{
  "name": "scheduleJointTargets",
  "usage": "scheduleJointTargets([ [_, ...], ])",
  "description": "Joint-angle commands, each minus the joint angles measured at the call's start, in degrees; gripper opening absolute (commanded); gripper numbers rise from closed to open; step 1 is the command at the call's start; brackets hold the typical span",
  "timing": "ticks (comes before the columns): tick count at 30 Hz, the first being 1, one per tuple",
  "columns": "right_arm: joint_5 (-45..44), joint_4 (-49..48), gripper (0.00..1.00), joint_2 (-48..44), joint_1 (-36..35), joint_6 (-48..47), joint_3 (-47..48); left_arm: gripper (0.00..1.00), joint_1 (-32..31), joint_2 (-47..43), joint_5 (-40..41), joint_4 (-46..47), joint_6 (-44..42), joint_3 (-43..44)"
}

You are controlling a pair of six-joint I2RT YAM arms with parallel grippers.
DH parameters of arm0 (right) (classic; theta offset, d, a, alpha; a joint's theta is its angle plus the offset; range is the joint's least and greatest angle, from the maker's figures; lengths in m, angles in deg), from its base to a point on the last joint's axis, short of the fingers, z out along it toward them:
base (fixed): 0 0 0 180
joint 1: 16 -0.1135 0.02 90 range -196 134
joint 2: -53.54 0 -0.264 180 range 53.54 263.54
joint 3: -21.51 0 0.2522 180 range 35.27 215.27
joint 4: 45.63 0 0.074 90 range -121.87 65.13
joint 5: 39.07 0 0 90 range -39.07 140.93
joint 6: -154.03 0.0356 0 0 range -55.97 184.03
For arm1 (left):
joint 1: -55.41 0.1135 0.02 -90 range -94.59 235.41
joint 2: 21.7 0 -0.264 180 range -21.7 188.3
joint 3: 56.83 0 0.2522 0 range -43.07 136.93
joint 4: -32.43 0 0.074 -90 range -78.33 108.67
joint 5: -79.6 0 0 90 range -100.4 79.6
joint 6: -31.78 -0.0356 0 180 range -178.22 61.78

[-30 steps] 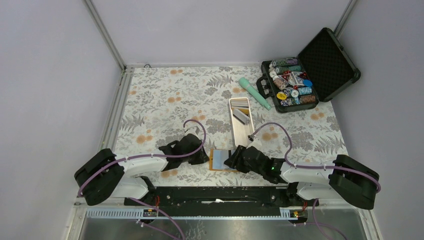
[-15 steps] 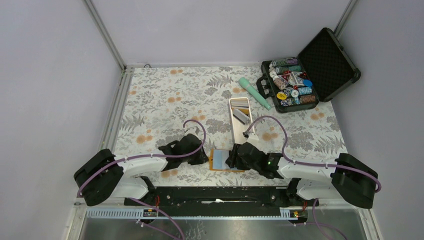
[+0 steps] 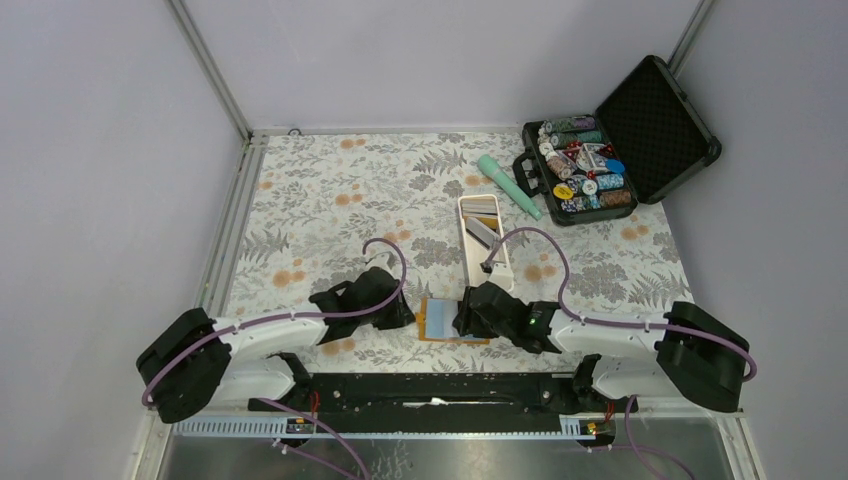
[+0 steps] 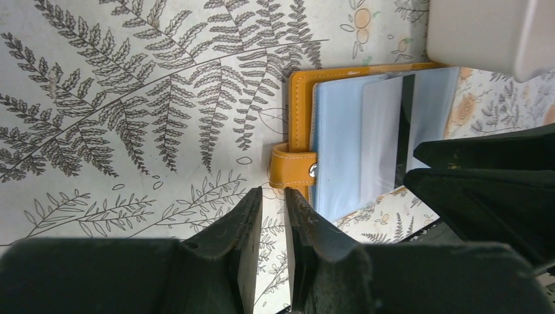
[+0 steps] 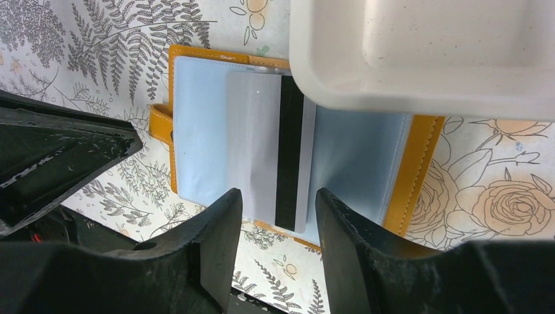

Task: Put the credit cards into the card holder
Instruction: Insert the credit card into the card holder.

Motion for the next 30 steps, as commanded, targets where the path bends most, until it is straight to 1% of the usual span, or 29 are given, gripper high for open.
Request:
scheduleJointTargets([
  [1, -0.78, -1.62, 0.53, 1.55, -0.31, 0.26, 0.86, 0.22, -0.21, -1.69, 0.10, 0.90, -0.22, 2.21],
  [7, 0.94, -4.58, 0.51, 3.01, -0.31, 0.96, 1.07, 0.22, -0.44, 2.26, -1.45, 3.99, 0.21, 2.14],
  [17, 3.34, -6.56, 0.47, 5.55, -0.31, 1.62, 1.47, 0.22, -1.09, 4.03, -1.45, 6.83, 0.70, 2.04],
  [25, 2.54, -6.31, 0.47, 5.80, -0.31, 1.45, 1.67, 0.21, -1.35, 3.93, -2.35, 6.77, 0.78, 1.78],
  [30, 0.36, -3.96, 0.48, 5.16, -0.27, 0.04, 2.65, 0.21, -1.41, 2.43, -0.31, 3.21, -0.19, 2.82],
])
